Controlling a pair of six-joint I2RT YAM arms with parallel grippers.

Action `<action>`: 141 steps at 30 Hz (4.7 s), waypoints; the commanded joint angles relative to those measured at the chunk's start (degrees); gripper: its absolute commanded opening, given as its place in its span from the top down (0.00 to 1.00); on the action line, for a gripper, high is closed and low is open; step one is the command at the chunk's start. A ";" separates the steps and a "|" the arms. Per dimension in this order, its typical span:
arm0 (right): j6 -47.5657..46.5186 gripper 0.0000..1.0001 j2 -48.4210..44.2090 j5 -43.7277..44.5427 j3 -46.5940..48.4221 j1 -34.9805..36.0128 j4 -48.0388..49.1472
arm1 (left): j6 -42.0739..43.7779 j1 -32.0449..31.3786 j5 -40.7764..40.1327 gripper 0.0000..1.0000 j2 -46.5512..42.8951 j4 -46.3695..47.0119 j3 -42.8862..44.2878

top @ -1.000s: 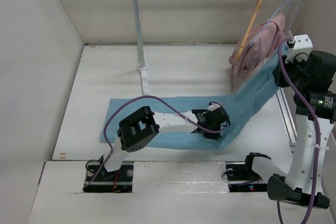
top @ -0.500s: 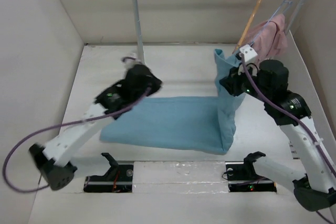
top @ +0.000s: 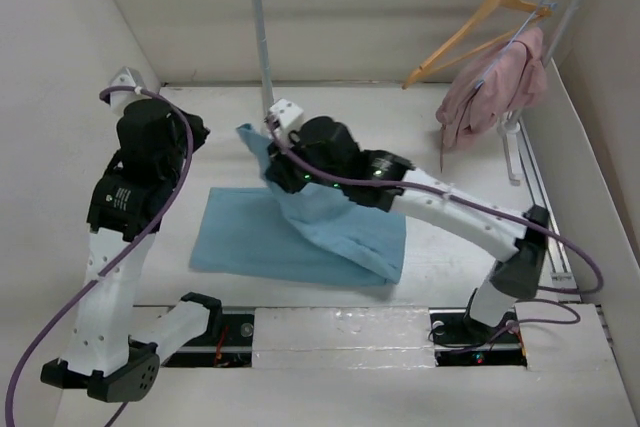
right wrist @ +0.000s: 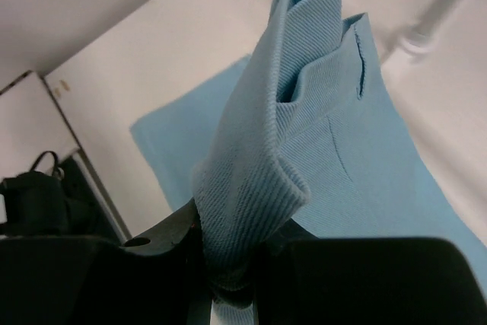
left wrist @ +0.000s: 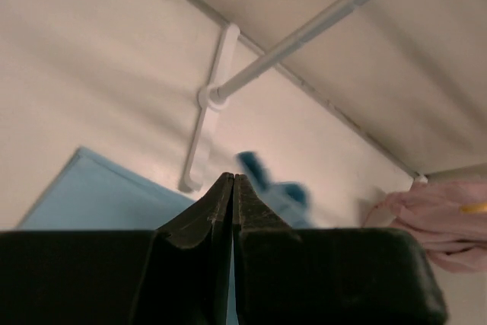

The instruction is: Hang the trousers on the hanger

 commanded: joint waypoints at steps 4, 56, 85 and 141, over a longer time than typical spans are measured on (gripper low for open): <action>5.57 1.00 15.46 -2.92 10.60 9.96 17.06 | 5.95 0.28 -9.46 1.00 3.60 -1.87 16.13; -9.98 0.37 -32.95 -22.26 -64.89 -18.07 5.39 | 11.76 26.82 21.91 1.00 36.39 18.43 -27.63; -8.84 1.00 -28.47 -15.86 -66.48 -11.39 -0.15 | 15.18 26.82 19.62 0.95 45.88 20.63 -12.68; -12.71 0.73 -34.45 -27.19 -27.76 -39.25 -2.34 | 10.79 19.36 29.81 1.00 -0.09 13.87 -24.30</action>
